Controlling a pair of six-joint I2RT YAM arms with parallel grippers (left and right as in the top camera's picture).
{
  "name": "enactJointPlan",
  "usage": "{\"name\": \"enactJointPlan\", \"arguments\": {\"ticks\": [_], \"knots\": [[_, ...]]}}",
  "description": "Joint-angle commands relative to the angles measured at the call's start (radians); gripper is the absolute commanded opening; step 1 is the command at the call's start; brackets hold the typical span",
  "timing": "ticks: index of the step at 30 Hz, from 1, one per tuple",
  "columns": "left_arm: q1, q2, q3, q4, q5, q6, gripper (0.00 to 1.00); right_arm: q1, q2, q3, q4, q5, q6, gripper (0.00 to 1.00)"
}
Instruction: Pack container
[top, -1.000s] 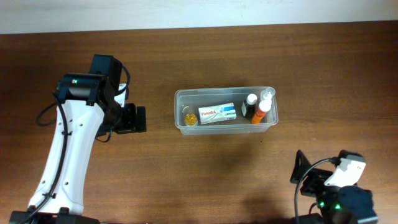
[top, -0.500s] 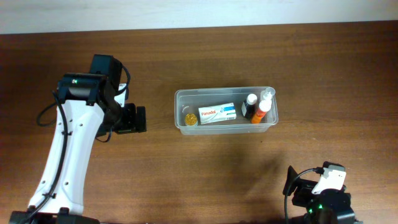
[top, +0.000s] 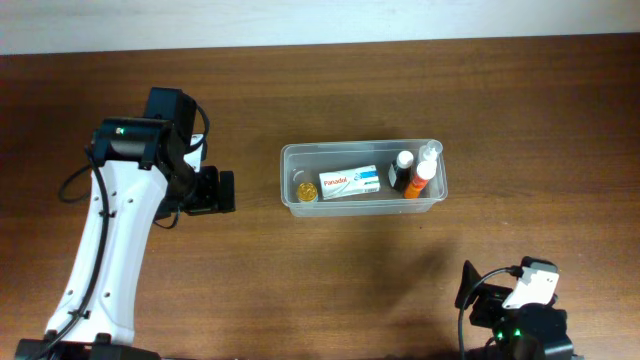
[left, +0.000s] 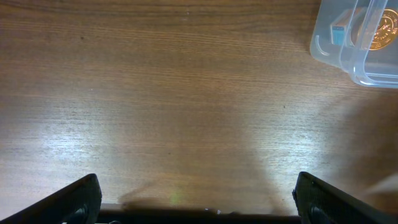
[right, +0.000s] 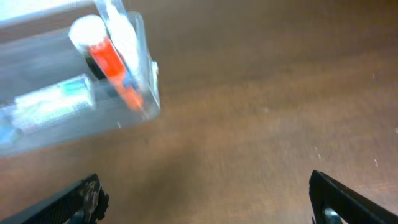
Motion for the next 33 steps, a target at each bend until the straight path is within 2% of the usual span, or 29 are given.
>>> {"name": "enactJointPlan", "arguments": {"ticks": [1, 12, 18, 22, 27, 33], "knots": [[0.001, -0.014, -0.003, 0.0, 0.008, -0.012, 1.0, -0.005, -0.011, -0.019, 0.101, 0.012, 0.004, 0.98], [0.001, -0.014, -0.003, 0.0, 0.008, -0.012, 0.99, 0.026, -0.011, -0.034, 0.491, 0.008, 0.005, 0.98], [0.001, -0.013, -0.003, 0.0, 0.008, -0.012, 0.99, 0.026, -0.011, -0.122, 0.72, -0.013, 0.005, 0.98], [0.001, -0.014, -0.003, 0.0, 0.008, -0.012, 0.99, 0.026, -0.011, -0.165, 0.754, -0.048, -0.024, 0.98], [0.001, -0.013, -0.003, 0.0, 0.008, -0.012, 0.99, 0.026, -0.011, -0.198, 0.779, -0.083, -0.179, 0.98], [0.001, -0.013, -0.003, 0.0, 0.008, -0.012, 0.99, 0.026, -0.011, -0.277, 0.891, -0.16, -0.204, 0.98]]}}
